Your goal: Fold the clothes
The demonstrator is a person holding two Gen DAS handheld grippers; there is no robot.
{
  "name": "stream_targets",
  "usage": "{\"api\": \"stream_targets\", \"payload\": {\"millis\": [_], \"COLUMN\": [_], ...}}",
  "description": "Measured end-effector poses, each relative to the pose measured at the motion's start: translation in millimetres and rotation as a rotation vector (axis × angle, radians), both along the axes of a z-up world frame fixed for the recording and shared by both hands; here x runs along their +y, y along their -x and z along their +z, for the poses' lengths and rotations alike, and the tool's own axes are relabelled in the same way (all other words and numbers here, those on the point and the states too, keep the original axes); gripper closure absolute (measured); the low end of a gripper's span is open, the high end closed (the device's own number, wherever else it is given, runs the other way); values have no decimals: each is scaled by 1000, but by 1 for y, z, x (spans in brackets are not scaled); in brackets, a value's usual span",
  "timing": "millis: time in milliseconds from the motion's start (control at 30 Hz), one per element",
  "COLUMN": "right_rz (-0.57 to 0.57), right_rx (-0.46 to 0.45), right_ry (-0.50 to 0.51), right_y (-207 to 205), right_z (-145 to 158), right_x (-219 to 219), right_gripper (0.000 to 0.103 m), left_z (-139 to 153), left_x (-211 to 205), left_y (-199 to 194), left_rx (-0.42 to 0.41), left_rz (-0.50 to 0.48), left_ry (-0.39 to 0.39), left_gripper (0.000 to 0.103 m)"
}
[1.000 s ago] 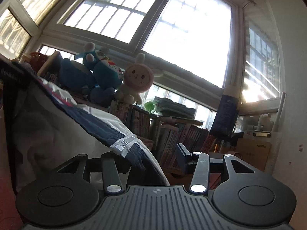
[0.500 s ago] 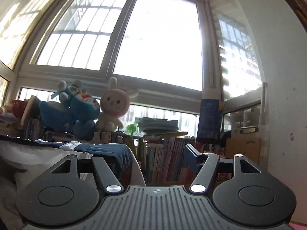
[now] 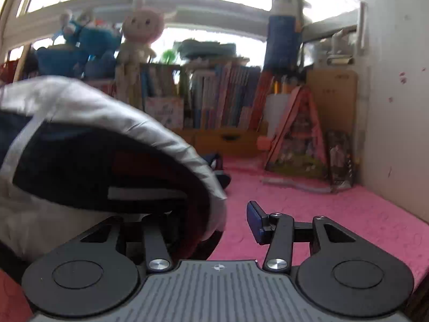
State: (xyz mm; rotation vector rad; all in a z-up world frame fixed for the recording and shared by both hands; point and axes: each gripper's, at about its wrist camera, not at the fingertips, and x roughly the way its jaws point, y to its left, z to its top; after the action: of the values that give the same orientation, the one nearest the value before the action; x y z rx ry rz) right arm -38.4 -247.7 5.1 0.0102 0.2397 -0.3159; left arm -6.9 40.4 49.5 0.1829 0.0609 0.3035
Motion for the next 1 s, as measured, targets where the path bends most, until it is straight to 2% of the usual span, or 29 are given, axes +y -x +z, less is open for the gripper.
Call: {"api": "stream_targets", "payload": {"millis": [67,100,133,200,333,400,500,633,700,767,833,933,1000], "right_rz": [-12,-18,-18,-16,37,67,68,70,130,103,16,-56,-60], "right_rx": [-143,-214,-223,-228,-7,72,95,-80,-208,-242,-151,131,253], "right_ry": [36,55,76,117,75,55,86,37,-114,-241,-285,-125,-42], "right_y": [31,47,57,77,89,99,119,132,125,102,62,12,3], "right_z": [24,36,37,37,7,-6,-16,7,29,40,38,16,-5], "right_x": [-2,-3,-1,3,4,9,24,16,-11,-33,-50,-45,-40], "right_gripper": [51,44,39,38,39,41,41,41,37,32,29,29,29], "left_z": [-9,-13,-18,-28,-46,-54,-66,-70,-68,-65,-61,-61,-64], "left_x": [5,6,6,5,4,2,-1,3,6,8,8,2,0], "left_y": [0,1,2,3,3,5,8,12,13,16,19,19,17], "left_rx": [40,59,78,115,221,270,319,342,336,320,305,308,319], "left_rz": [4,1,-1,9,-15,-36,-39,-40,-43,-60,-79,-86,-91], "left_ry": [-1,4,9,13,80,107,97,118,131,150,165,150,141], "left_gripper": [0,0,0,0,0,0,0,0,0,0,0,0,0]}}
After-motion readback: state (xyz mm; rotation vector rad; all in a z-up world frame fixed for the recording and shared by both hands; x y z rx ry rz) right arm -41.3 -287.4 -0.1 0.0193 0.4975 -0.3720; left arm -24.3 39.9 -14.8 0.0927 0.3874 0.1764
